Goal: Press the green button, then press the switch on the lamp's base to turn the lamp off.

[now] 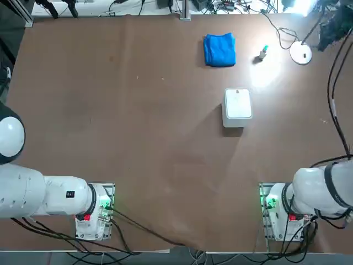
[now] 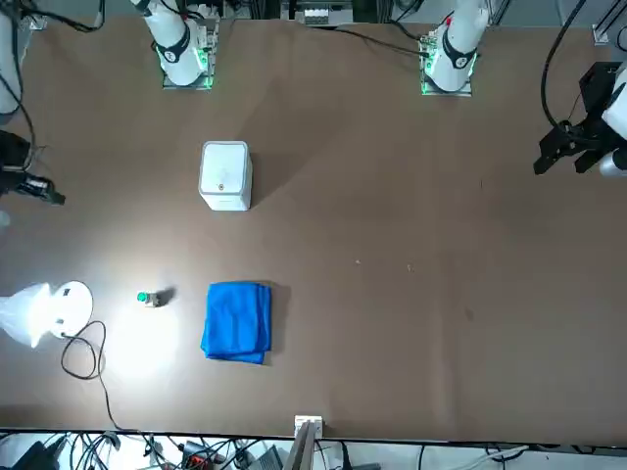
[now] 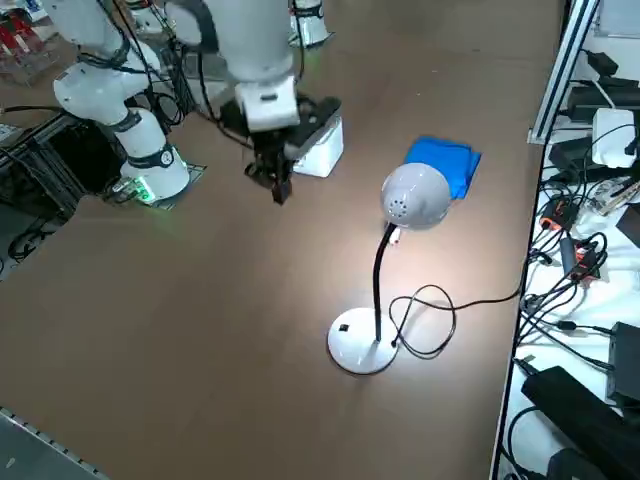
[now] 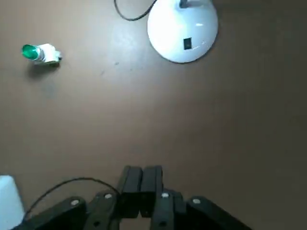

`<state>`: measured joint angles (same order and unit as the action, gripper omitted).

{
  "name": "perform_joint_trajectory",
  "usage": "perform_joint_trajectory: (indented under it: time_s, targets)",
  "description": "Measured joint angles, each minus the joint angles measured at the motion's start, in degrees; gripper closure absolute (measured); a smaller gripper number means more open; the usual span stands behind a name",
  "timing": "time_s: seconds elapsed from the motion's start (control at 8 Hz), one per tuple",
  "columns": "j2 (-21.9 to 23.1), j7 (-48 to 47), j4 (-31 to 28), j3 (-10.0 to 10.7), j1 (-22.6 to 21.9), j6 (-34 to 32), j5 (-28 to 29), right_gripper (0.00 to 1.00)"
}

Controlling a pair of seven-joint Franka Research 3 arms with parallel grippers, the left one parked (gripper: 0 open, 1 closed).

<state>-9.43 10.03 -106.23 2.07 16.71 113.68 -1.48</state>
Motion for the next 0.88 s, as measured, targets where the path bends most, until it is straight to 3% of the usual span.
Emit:
perform_joint_trajectory:
  time_s: [0.62,0.88]
  targets:
    - [-18.5,1.3,-0.9,-0.1,2.1,35.4,0.0,0.98]
    - [-23.1,1.3,-0.8,-0.1,2.9,44.2,0.0,0.98]
